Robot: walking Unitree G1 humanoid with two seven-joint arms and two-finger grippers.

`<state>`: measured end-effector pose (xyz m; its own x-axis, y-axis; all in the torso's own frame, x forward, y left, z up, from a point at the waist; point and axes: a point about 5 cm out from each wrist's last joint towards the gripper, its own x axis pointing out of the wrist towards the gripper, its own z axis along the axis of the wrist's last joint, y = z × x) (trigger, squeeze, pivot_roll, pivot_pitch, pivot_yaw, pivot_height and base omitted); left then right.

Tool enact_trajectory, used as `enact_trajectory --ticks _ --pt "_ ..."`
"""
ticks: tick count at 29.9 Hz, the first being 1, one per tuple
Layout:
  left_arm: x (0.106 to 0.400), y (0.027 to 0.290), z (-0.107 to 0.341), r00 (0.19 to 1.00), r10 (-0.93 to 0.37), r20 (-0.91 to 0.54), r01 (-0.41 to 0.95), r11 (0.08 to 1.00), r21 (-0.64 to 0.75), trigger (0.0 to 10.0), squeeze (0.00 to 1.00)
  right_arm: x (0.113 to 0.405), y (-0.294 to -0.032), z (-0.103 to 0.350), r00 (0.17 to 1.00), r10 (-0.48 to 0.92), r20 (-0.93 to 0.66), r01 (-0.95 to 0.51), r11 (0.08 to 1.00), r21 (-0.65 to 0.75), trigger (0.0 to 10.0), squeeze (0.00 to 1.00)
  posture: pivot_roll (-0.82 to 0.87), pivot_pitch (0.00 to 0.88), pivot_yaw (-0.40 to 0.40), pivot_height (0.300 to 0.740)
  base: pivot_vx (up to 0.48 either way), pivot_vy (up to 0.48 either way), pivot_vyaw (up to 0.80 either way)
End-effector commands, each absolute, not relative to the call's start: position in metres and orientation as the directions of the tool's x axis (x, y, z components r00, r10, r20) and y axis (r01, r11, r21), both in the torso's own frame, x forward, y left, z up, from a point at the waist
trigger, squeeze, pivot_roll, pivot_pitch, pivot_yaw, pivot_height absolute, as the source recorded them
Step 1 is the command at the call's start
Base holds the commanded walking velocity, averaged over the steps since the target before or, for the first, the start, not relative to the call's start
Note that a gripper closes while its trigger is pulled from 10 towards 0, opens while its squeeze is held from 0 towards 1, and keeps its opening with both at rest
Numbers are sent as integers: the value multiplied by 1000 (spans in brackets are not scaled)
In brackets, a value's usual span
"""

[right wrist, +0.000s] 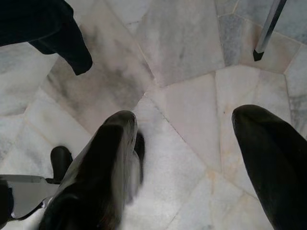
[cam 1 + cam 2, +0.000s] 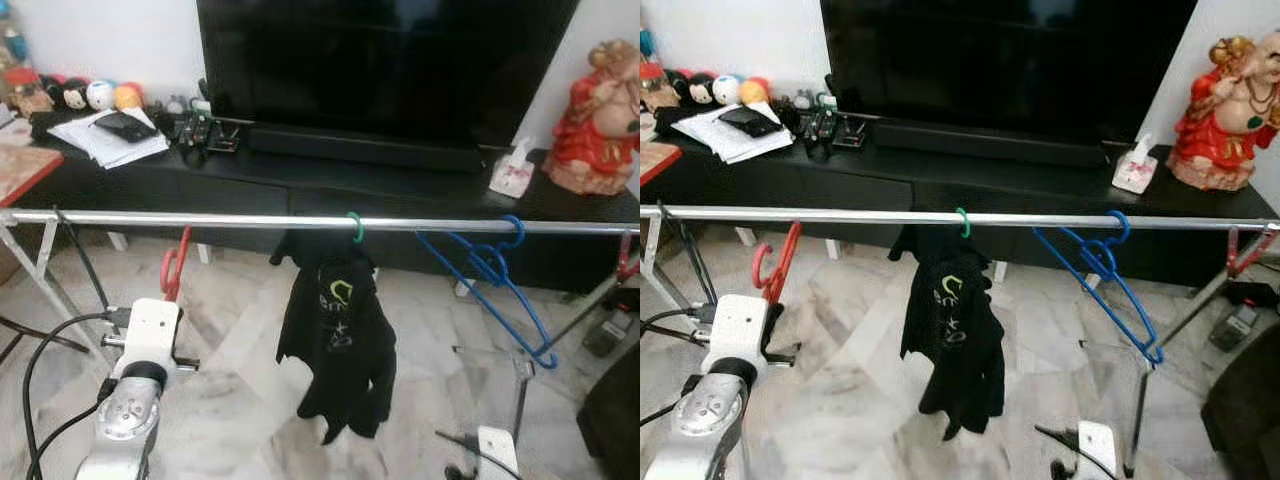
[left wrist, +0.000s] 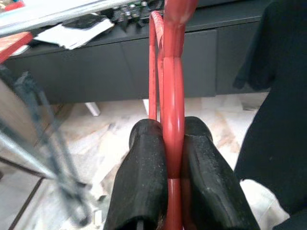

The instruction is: Hang hanger

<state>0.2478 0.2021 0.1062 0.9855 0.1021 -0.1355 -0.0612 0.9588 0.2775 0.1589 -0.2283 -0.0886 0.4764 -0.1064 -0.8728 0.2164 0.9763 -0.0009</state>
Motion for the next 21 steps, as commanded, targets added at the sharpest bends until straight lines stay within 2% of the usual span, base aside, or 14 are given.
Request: enact_trajectory --ticks 1,7,21 --pt "248 195 107 988 76 -138 -36 962 270 10000 0 158 -236 -87 468 -125 -875 216 976 -23 10000 0 134 0 -75 740 341 0 712" --pt "243 196 94 971 81 -225 -21 966 256 10000 0 159 -235 -87 470 -122 -874 231 973 -12 10000 0 137 0 -78 740 309 0 0" --pt "250 193 90 968 45 -247 10 976 216 10000 0 159 -235 -87 469 -121 -875 224 974 -15 10000 0 135 0 -83 740 0 0 0"
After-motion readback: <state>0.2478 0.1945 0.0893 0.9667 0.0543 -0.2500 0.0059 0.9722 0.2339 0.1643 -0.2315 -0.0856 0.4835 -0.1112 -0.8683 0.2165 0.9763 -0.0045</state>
